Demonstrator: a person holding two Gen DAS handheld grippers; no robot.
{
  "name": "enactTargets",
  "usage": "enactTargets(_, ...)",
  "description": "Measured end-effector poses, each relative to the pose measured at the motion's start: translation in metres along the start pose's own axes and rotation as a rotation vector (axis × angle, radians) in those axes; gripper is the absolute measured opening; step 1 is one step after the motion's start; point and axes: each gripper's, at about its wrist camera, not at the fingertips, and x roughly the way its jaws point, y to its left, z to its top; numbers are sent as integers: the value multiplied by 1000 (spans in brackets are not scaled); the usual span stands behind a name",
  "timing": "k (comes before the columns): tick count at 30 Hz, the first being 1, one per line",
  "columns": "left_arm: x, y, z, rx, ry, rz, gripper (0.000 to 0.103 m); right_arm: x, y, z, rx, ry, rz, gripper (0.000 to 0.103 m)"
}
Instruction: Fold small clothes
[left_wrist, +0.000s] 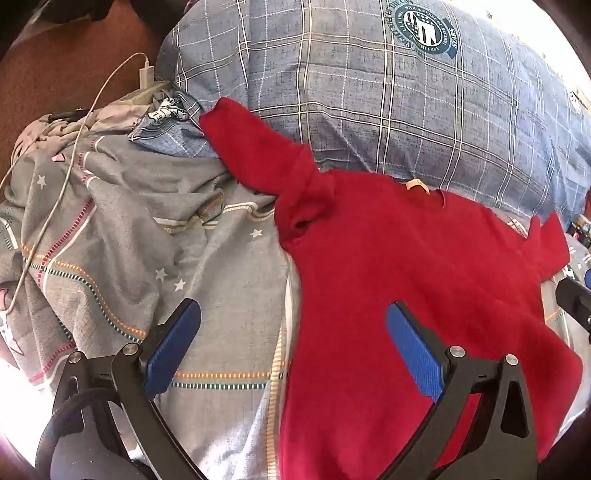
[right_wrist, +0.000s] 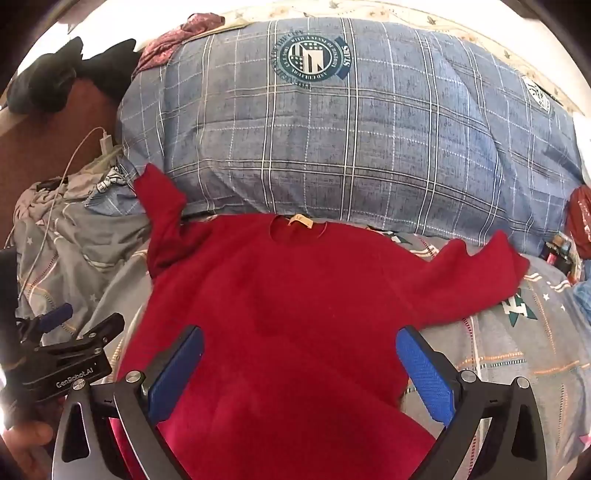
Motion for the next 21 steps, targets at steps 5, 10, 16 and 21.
enactTargets(5,4,-2,1,6,1,4,102,8,-4,5,1,11,-5,103)
enactTargets(10,9,-2,3,3,7,10,102,17,-2,0,1,12,-10,103)
enactTargets(16,14,-2,5,0,13,14,102,25,-1,2,-2,21,-5,103)
enactTargets(21,19,-3,6,3,17,23,102,32,-1,1,-4,31,-3,103)
